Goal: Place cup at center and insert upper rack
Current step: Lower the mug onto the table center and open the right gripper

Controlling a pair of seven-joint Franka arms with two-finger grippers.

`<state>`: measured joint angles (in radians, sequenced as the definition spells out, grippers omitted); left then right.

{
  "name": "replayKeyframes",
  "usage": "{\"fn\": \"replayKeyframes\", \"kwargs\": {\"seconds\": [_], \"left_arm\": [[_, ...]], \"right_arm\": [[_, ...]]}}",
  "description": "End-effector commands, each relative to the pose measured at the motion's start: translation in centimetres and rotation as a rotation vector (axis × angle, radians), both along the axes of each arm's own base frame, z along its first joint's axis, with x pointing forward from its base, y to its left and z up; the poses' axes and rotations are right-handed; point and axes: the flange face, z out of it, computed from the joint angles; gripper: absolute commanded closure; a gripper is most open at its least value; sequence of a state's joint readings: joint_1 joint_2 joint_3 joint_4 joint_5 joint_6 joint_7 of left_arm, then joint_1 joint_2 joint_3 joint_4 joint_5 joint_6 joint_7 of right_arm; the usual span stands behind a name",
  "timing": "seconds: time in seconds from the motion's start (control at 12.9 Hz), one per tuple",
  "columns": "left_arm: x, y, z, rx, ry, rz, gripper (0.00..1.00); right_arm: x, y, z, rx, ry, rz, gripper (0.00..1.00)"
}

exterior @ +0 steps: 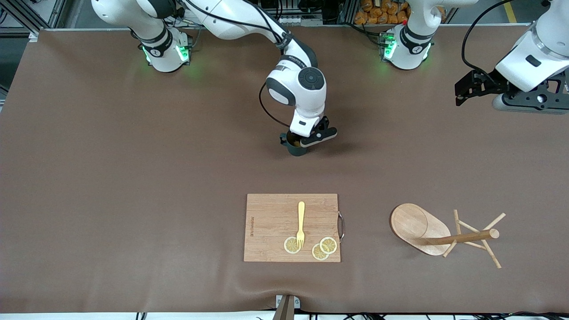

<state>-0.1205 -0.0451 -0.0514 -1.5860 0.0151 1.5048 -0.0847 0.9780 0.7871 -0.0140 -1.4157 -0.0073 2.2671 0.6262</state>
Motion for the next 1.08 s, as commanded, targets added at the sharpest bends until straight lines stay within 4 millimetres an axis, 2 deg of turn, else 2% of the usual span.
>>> {"fn": "replayKeyframes", "kwargs": {"seconds": [0.0,0.08,0.31,0.46,0.62,0.85,1.0], "left_arm": [[-0.4,-1.5,0.4,0.003,0.004,0.043,0.00],[-0.5,-1.5,0.5,0.003,0.004,0.041,0.00],[-0.6,-1.7,0.8,0.003,-0.001,0.038,0.00],[-0.7,-1.8,1.0,0.002,-0.006,0.038,0.00],[-1.1,-2.8,1.4,0.003,-0.014,0.051,0.00],[-2.0,-6.0,1.6,0.009,-0.023,0.118,0.00],[-2.9,-8.8,1.9,0.010,-0.033,0.165,0.00]], "right_arm": [[-0.3,-0.2,2.5,-0.013,0.018,-0.017,0.00],[-0.4,-0.3,3.8,-0.008,0.025,-0.024,0.00],[-0.7,-0.8,9.9,0.001,0.026,-0.025,0.00],[0.3,-2.4,13.8,0.005,0.023,-0.045,0.00],[3.9,-6.4,16.1,-0.011,0.030,-0.095,0.00],[10.8,-15.7,18.6,-0.060,0.074,-0.101,0.00],[14.6,-21.8,19.8,-0.065,0.084,-0.158,0.00]]}}
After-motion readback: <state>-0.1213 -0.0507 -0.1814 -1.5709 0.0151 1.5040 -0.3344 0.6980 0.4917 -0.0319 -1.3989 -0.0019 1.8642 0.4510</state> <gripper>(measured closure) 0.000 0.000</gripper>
